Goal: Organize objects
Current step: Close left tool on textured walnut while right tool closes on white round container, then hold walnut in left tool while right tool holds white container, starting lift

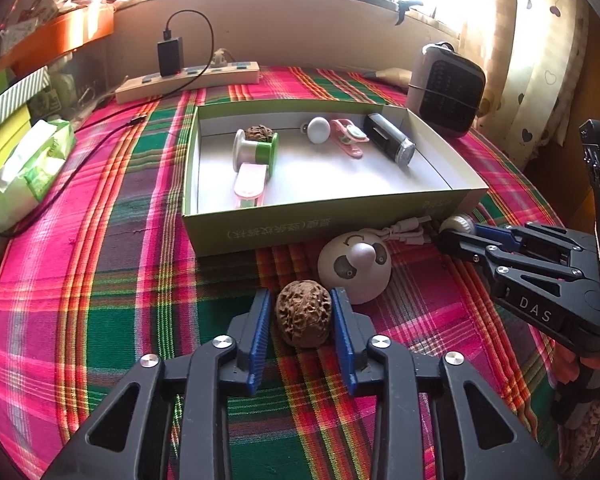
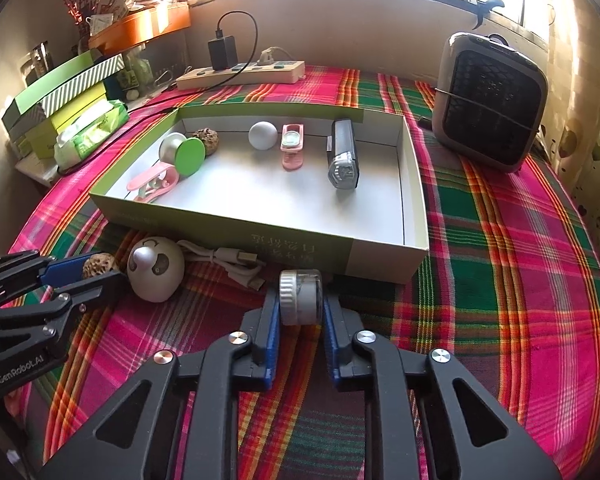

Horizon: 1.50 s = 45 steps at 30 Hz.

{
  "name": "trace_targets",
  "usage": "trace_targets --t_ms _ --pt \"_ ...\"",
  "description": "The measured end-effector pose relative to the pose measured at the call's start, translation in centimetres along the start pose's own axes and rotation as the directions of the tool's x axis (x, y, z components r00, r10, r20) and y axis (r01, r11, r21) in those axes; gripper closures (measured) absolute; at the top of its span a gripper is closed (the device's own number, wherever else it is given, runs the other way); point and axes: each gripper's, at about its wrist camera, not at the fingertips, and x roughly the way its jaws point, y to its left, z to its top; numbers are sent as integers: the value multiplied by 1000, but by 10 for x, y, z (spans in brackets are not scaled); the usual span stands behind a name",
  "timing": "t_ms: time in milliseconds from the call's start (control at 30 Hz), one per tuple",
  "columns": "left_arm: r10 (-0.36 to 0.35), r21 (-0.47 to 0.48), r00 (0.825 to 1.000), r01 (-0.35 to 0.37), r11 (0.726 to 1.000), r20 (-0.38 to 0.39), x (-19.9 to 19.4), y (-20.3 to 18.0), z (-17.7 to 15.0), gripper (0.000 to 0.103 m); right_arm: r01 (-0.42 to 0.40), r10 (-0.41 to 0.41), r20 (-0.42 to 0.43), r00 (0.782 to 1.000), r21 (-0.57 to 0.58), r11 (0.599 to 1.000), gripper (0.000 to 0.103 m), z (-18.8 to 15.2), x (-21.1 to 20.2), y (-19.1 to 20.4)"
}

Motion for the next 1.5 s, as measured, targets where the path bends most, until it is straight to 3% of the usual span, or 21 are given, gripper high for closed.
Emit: trace_targets --t_ms 1500 --pt "1 12 999 -1 1000 32 -13 -4 4 76 -11 11 18 1000 23 1000 83 -2 -8 -1"
